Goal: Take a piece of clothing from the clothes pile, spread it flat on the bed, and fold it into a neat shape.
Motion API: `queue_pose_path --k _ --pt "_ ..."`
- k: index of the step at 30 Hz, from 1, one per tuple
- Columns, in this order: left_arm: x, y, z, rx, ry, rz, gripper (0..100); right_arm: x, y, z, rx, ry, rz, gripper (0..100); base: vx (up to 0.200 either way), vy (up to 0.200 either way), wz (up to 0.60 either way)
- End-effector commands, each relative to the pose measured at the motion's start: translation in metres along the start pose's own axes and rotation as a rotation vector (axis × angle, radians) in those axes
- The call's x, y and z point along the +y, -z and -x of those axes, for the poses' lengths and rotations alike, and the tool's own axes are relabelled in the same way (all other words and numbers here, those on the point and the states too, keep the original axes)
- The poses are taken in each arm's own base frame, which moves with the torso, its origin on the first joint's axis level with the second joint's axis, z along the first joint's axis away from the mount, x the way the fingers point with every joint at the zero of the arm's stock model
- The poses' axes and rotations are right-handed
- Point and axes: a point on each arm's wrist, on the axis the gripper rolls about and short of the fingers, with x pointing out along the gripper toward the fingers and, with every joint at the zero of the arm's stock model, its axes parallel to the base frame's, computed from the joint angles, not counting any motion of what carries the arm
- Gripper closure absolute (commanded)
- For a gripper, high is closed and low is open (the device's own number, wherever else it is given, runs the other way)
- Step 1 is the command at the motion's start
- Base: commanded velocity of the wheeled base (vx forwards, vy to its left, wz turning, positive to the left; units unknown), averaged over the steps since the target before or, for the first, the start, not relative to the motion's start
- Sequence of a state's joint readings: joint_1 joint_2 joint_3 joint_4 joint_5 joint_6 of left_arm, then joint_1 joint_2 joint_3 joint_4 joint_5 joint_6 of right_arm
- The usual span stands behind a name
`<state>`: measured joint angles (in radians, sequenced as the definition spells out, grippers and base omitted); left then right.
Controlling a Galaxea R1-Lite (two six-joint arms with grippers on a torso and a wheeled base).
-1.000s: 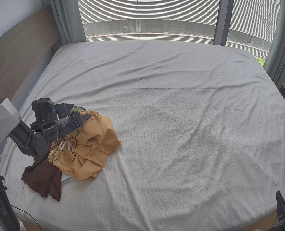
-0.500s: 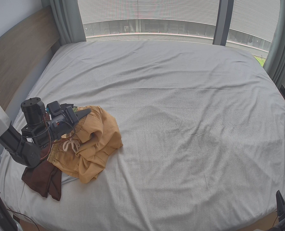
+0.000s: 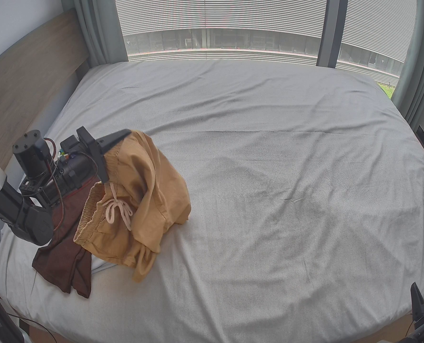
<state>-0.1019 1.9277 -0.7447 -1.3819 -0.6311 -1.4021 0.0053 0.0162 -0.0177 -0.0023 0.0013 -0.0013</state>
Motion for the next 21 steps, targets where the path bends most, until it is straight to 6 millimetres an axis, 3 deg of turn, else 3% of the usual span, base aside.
queue_pose_path --k 1,10,17,21 --pt "-0.025 0.000 0.004 0.007 0.129 0.038 100 0.000 0.005 0.000 0.004 -0.001 0.000 0 0.000 0.000 0.00" --pt "-0.039 0.004 0.006 0.019 0.180 0.064 100 0.000 0.005 0.000 0.004 -0.001 0.000 0 0.000 0.000 0.00" --pt "-0.078 0.021 0.014 0.082 0.270 0.172 100 0.000 0.005 0.000 0.004 -0.001 0.000 0 0.000 0.000 0.00" --pt "-0.090 0.034 0.011 0.133 0.304 0.186 100 0.000 0.005 0.000 0.002 -0.001 0.000 0 0.000 0.000 0.00"
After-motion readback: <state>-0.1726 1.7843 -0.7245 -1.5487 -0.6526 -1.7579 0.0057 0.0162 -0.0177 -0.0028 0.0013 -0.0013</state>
